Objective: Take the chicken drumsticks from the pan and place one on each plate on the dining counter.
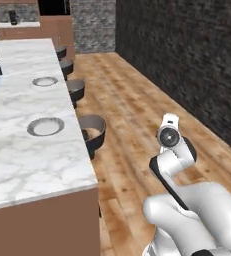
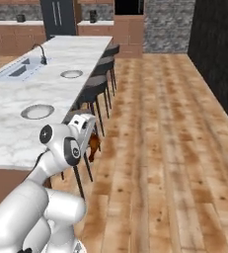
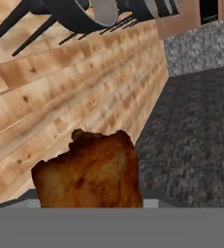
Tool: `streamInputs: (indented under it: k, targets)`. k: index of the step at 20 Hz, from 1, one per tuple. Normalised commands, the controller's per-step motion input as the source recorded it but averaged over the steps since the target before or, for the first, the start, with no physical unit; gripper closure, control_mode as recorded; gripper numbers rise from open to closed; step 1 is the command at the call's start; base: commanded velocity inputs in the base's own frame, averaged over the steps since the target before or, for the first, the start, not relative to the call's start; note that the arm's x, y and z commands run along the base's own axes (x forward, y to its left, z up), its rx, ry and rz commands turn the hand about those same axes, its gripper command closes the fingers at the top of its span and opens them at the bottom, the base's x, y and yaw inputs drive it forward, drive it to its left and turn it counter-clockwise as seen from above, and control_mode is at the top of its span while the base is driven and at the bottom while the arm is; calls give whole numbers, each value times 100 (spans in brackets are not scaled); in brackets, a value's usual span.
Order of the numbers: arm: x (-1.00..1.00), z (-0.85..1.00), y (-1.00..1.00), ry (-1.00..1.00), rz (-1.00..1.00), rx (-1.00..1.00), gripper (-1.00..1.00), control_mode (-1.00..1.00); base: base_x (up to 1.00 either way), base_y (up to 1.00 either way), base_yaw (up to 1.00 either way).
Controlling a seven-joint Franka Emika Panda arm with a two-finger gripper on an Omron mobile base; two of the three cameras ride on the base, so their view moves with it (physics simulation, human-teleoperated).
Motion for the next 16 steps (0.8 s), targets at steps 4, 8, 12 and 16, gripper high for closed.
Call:
streamInputs:
  k: [4, 8, 12, 16]
  targets:
    - [0, 0, 0, 0, 0, 0, 100, 100, 72, -66, 50]
    - [0, 0, 0, 0, 0, 0, 100, 100, 89, -57, 54]
    - [0, 0, 0, 0, 0, 0, 100, 100, 96, -60, 53]
    - [0, 0, 0, 0, 0, 0, 100, 100, 91, -90, 39]
